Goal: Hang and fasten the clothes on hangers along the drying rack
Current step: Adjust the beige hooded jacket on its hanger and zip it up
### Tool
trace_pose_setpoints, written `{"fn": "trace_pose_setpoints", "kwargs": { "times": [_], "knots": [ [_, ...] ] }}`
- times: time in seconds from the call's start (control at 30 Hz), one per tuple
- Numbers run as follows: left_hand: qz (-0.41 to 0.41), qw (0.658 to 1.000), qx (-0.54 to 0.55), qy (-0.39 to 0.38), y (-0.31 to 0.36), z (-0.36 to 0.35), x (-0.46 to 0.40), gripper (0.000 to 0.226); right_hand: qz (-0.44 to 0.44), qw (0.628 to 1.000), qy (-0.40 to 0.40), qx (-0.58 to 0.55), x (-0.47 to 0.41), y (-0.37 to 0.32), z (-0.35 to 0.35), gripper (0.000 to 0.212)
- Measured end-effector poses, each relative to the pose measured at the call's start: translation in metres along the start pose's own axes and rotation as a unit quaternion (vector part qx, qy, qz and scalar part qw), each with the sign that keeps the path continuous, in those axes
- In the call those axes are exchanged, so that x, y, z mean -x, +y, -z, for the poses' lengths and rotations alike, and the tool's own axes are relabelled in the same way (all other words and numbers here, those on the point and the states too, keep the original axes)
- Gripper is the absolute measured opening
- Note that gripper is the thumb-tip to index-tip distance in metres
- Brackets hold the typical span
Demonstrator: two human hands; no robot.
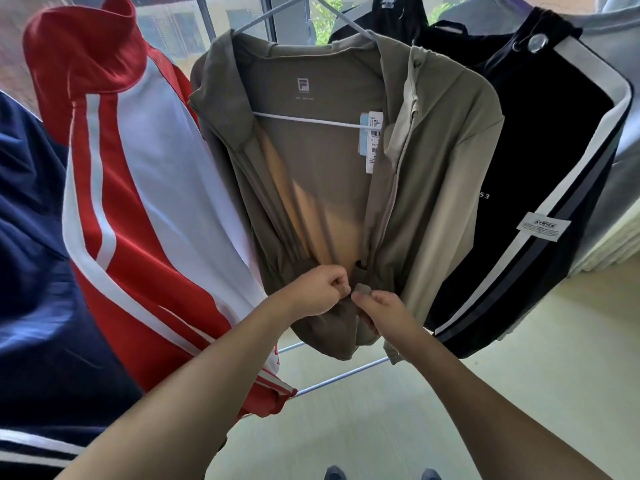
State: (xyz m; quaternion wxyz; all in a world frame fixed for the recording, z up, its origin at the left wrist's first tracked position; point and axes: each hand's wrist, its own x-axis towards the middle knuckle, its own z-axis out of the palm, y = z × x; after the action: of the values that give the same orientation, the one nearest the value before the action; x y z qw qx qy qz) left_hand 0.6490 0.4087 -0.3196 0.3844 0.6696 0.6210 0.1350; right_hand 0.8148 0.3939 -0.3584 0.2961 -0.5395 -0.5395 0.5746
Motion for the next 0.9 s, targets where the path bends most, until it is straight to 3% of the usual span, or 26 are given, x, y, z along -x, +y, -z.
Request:
{"fn": "trace_pose_setpoints", "kwargs": {
  "times": [0.13,0.23,0.33,0.5,0.63,0.77,0.9],
  "knots": [
    [-0.012,0.999,0.035,0.006,-0.003,0.003,0.001,0.021,-0.001,1.000,-0.003,0.026,-0.003,-0.008,0.002,0.042],
    [-0.014,0.998,-0.034,0.041,0.001,0.001,0.000,0.021,0.021,0.996,0.034,0.075,-0.003,-0.005,-0.004,0.039],
    [-0.024,0.995,-0.071,0.058,0.001,-0.005,-0.001,0.022,0.018,0.996,0.065,0.056,-0.003,0.006,-0.009,0.040],
    [-0.059,0.998,-0.002,0.020,0.001,0.000,0.003,0.018,0.000,0.995,0.055,-0.084,0.001,0.010,-0.005,0.038],
    [-0.097,0.995,0.022,-0.025,-0.003,0.012,0.008,0.016,0.000,0.998,0.043,-0.041,0.004,0.005,0.016,0.037],
    [-0.143,0.986,-0.085,-0.007,-0.007,0.015,0.004,0.015,-0.147,0.982,-0.029,-0.118,-0.003,-0.009,0.020,0.049],
    [-0.183,0.977,-0.107,-0.009,-0.005,0.013,0.008,0.015,-0.206,0.955,-0.090,-0.195,-0.012,-0.013,0.015,0.032]
  ]
}}
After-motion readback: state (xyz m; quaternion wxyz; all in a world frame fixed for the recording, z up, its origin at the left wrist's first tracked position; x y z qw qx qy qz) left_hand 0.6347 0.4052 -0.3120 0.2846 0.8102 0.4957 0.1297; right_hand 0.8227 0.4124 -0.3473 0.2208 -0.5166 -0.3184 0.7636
